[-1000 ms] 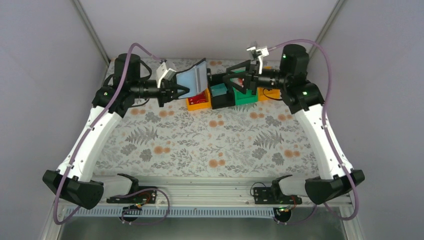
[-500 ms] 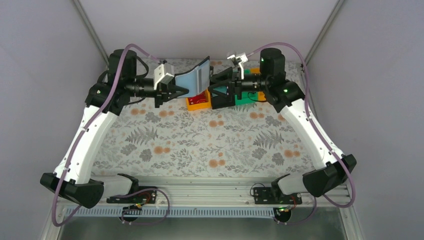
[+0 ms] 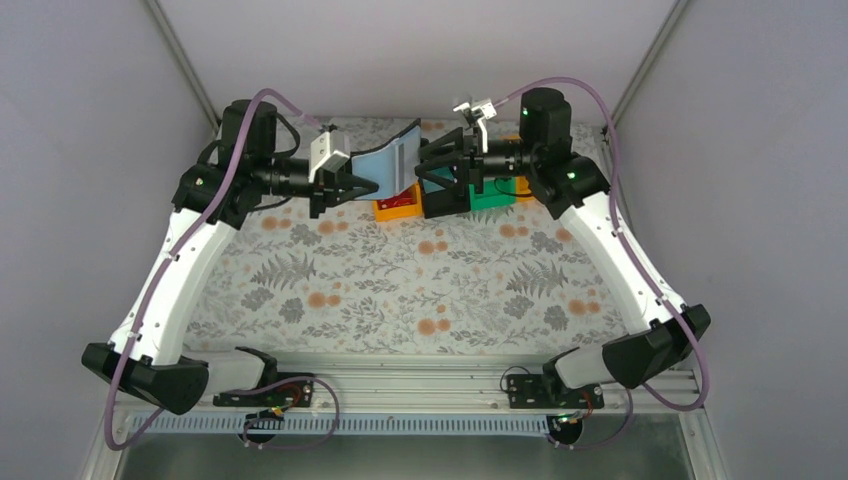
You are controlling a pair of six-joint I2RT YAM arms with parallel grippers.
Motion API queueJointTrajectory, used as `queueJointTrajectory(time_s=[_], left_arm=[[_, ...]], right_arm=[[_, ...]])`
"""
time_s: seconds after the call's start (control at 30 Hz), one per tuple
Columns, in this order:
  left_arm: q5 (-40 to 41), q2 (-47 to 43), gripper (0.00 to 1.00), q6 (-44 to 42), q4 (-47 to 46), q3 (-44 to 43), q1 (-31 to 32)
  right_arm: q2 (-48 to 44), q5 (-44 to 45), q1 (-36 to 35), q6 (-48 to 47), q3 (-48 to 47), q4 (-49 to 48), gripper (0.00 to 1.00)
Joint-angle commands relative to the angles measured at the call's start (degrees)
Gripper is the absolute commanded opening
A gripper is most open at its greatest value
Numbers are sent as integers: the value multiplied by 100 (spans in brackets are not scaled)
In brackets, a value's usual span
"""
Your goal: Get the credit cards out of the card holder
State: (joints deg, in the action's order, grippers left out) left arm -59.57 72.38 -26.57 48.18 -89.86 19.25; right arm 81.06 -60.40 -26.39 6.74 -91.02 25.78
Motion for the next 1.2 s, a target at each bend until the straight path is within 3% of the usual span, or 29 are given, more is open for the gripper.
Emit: queueJointTrajectory(time_s=[0.0,0.17,0.27,0.47,0.63,1.17], left_arm=[[-213,43,2,-145,-138,-216,18],[-99,39,2,-67,-193,-149,18],[-34,60,2,-20,-241,-150,23],[-80,68,2,-158,-160,-156,23],[-81,41,2,-374,-21,-175,58],[-186,28,2,-384,-7,-175,73]], right_arm=[[48,-452,-138,10,-117,-85,54],[-12,-965,-168,-95,-161,-38,44],[-62,-1090,-217,-159,-174,83,42],[-348,109,-22,-501,-210,525,55],[-357,224,211,-275,-91,181,71],[-146,-207,201,-165,-92,70,73]])
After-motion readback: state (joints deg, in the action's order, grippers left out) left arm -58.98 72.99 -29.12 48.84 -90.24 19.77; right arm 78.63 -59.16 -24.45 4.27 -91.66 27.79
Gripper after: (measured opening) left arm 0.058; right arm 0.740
